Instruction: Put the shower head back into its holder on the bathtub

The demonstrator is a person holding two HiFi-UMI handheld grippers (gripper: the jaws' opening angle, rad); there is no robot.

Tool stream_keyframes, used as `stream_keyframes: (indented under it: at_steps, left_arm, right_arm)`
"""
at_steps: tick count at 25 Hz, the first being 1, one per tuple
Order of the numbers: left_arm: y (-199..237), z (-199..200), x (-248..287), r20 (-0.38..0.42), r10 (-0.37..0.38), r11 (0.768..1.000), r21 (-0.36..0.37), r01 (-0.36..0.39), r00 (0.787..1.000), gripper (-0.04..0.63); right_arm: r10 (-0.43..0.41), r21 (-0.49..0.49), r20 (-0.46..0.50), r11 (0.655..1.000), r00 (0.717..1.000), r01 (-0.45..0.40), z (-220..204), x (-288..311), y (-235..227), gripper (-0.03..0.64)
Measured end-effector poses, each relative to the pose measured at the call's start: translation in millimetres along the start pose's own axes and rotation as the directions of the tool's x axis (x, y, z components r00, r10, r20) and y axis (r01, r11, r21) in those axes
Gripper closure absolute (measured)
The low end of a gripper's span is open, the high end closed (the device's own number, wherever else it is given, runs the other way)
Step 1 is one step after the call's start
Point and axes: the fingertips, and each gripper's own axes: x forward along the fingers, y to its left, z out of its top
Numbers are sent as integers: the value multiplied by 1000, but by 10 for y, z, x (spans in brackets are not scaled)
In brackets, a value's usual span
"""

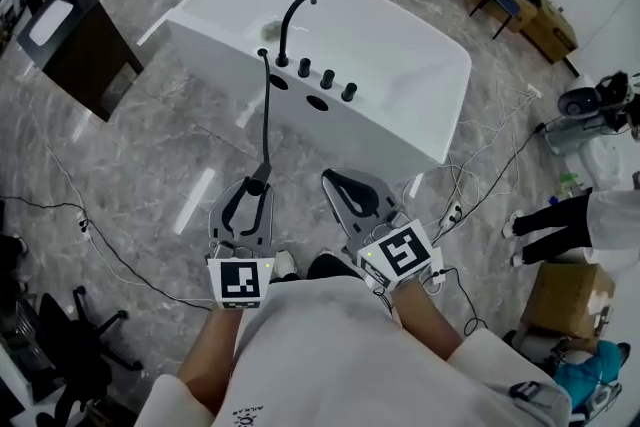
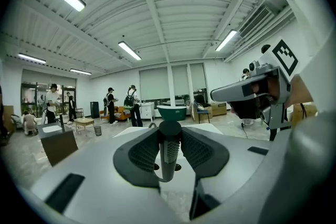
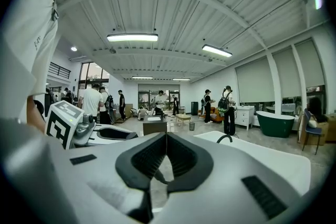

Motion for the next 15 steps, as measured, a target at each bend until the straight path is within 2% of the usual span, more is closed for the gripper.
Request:
stream_keyframes:
  at_steps: [7,15]
  left_arm:
    - [179,-21,4,6,-5,1000,-16,5,1000,460]
    - [274,-12,149,12,5,1000,-23,-4,1000,462]
  right_arm:
    - [0,-14,-13,1000,1000,0,40,185,72,597]
    - [16,-14,-14,1000,1000,-16,17,370,-72,597]
